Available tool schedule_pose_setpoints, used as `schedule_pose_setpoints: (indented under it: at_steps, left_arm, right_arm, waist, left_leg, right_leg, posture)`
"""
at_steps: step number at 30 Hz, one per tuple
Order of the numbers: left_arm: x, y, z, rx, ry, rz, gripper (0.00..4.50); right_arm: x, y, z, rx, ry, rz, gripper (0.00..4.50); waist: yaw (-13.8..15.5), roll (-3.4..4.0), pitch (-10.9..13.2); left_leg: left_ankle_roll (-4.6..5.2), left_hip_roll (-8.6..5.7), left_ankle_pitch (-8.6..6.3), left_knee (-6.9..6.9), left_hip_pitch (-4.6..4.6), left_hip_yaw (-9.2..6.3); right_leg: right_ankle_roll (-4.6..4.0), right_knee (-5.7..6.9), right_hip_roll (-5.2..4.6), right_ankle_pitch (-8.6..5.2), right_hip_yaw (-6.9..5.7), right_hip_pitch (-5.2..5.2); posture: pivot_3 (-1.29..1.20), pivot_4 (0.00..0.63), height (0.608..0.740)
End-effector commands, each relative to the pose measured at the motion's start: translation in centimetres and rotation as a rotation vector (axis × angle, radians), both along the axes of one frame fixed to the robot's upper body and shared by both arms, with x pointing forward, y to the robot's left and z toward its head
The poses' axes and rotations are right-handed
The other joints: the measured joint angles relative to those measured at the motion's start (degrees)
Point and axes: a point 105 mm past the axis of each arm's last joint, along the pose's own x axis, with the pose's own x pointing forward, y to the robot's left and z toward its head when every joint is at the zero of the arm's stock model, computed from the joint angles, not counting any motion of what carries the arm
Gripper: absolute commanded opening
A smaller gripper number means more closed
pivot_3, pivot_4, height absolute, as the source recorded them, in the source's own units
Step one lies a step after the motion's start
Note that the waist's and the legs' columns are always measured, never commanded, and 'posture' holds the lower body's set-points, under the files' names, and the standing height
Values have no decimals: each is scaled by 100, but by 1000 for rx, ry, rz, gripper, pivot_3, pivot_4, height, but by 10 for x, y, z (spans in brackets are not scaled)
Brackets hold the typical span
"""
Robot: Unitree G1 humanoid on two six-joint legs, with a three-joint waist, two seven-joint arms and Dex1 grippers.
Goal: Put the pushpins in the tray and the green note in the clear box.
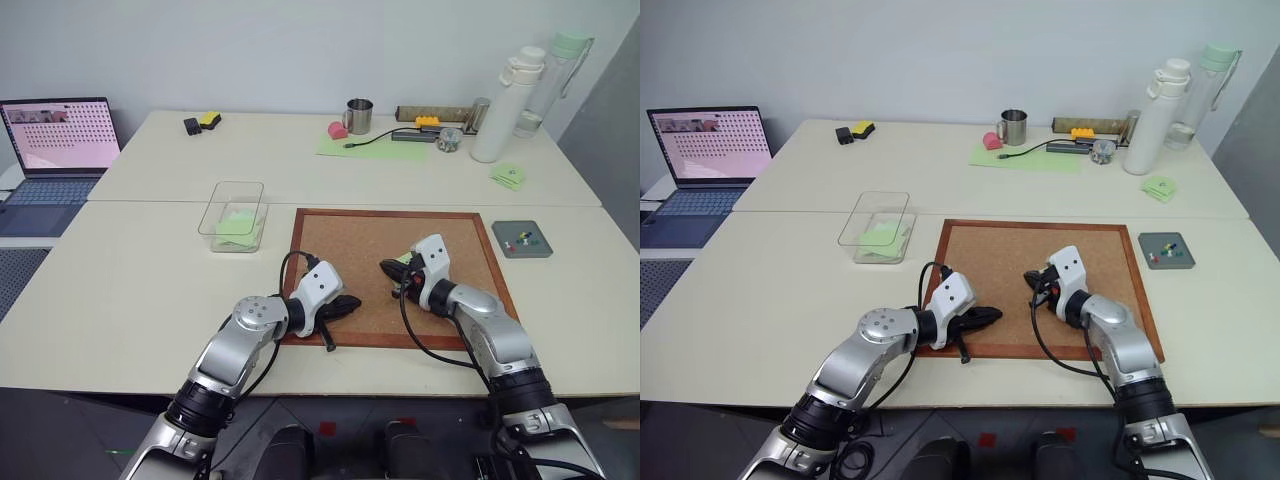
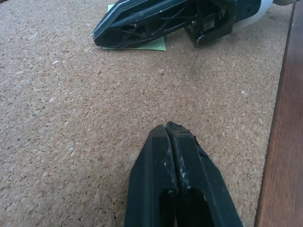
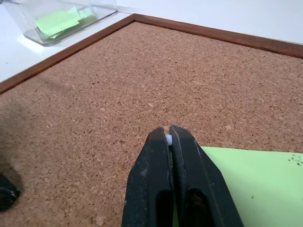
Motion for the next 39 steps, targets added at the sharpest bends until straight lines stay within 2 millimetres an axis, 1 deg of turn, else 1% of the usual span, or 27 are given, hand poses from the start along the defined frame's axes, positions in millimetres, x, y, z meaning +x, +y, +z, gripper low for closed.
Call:
schedule_pose_setpoints:
  at_steps: [1,4,6,8,10,11,12,16,17,20,21,22,23,24,25,27,29,32,34,36,39]
  left_arm:
    - [1,5,-7,-18,58,39,0]
    - [7,4,11,-111,55,59,0]
    - [10,6,19,-135,40,59,0]
    - [13,9,28,-175,53,59,0]
    - [17,10,36,-210,65,54,381]
    - [18,11,40,-227,70,50,504]
    - [19,10,43,-239,71,45,734]
    - [19,1,61,-292,45,-2,1517]
    - [17,-3,67,-298,25,-30,1722]
    - [11,-15,84,-286,-59,-109,2063]
    - [10,-18,88,-278,-85,-130,2424]
    - [9,-20,90,-273,-101,-143,2508]
    - [9,-23,93,-261,-129,-162,2724]
    - [8,-27,97,-237,-177,-189,2911]
    - [8,-32,102,-211,-241,-215,3120]
    - [9,-40,110,-182,-351,-240,3441]
    - [11,-46,118,-210,-406,-233,3827]
    - [9,-57,126,-262,-431,-234,4435]
    - [7,-61,129,-288,-423,-228,4435]
    - [5,-64,128,-288,-412,-226,4435]
    - [0,-66,121,-271,-369,-246,4435]
  right_arm:
    - [-16,6,54,-13,-199,91,43]
    - [-26,5,58,-103,-251,134,43]
    - [-29,4,60,-159,-282,160,43]
    - [-30,1,65,-161,-295,153,43]
    - [-29,-5,70,-156,-298,134,0]
    - [-28,-8,71,-145,-291,116,0]
    - [-27,-13,72,-128,-280,88,0]
    - [-18,-36,72,-69,-239,-46,0]
    - [-14,-45,73,-41,-222,-96,0]
    - [-2,-74,74,16,-183,-235,0]
    - [1,-82,75,25,-174,-268,0]
    - [2,-87,75,31,-168,-287,0]
    - [6,-97,74,39,-154,-324,0]
    - [12,-112,74,36,-142,-381,0]
    - [19,-132,73,39,-122,-453,0]
    - [28,-161,72,46,-89,-560,0]
    - [36,-180,70,34,-68,-617,0]
    - [46,-207,63,16,-31,-703,0]
    - [50,-221,59,6,-11,-750,0]
    - [53,-230,54,4,15,-779,0]
    - [56,-237,47,21,52,-798,0]
  waist:
    - [2,0,0]
    - [20,-4,1]
    - [21,-8,4]
    - [17,-10,11]
    - [17,-12,13]
    - [20,-13,13]
    - [21,-13,13]
    - [37,-14,14]
    - [41,-14,14]
    - [50,-15,14]
    - [51,-15,14]
    - [53,-14,15]
    - [53,-14,15]
    - [49,-14,15]
    - [48,-13,15]
    - [43,-12,16]
    - [51,-8,21]
    - [45,-8,21]
    - [30,-8,21]
    - [15,-6,22]
    - [3,-5,23]
  left_leg:
    - [0,0,0,0,-1,0]
    - [0,-2,0,2,-1,-6]
    - [0,-3,0,4,-2,-6]
    - [-1,-3,0,6,-3,-4]
    - [-1,-3,1,7,-4,-5]
    - [-1,-3,1,7,-4,-5]
    - [-2,-3,1,8,-5,-6]
    - [-4,-8,2,9,-14,-6]
    - [-4,-9,2,9,-17,-7]
    - [-5,-11,2,9,-28,-15]
    - [-5,-11,2,8,-29,-15]
    - [-6,-12,3,8,-29,-16]
    - [-6,-12,3,8,-29,-15]
    - [-6,-13,3,8,-29,-14]
    - [-6,-13,3,8,-28,-14]
    - [-6,-15,3,9,-27,-10]
    - [-12,-16,8,11,-28,-3]
    - [-13,-15,8,10,-28,-1]
    - [-13,-16,8,7,-28,0]
    - [-12,-15,8,6,-29,1]
    - [-12,-15,8,4,-29,0]
  right_leg:
    - [1,0,-1,0,0,0]
    - [2,-4,-1,0,-7,3]
    - [2,-4,-1,-1,-7,3]
    - [2,-2,-1,-1,-4,1]
    - [2,-2,0,-1,-4,0]
    - [2,-2,0,-1,-4,0]
    - [2,-3,1,-1,-5,0]
    - [7,-5,-1,0,-5,0]
    - [10,-5,-2,-2,-4,-2]
    - [11,-6,-3,-1,-8,-5]
    - [11,-6,-3,-1,-9,-6]
    - [11,-6,-3,-1,-9,-6]
    - [10,-6,-3,-1,-8,-6]
    - [10,-6,-3,-1,-8,-5]
    - [10,-6,-2,-1,-8,-5]
    - [10,-7,-2,-1,-4,-5]
    - [10,-11,-2,-1,0,-5]
    - [10,-13,-3,-1,0,-3]
    - [11,-11,-1,0,1,-4]
    - [12,-10,1,-1,1,-5]
    - [14,-7,2,-3,1,-5]
  posture:
    - [0,150,740]
    - [0,150,740]
    - [0,150,740]
    - [0,150,740]
    - [0,150,740]
    - [0,150,740]
    - [0,150,740]
    - [0,150,740]
    - [0,150,740]
    - [0,150,740]
    - [0,150,740]
    - [0,150,740]
    - [0,150,740]
    - [0,150,740]
    - [0,150,740]
    - [0,150,740]
    - [0,150,740]
    - [0,150,740]
    - [0,150,740]
    - [0,150,740]
    - [0,150,740]
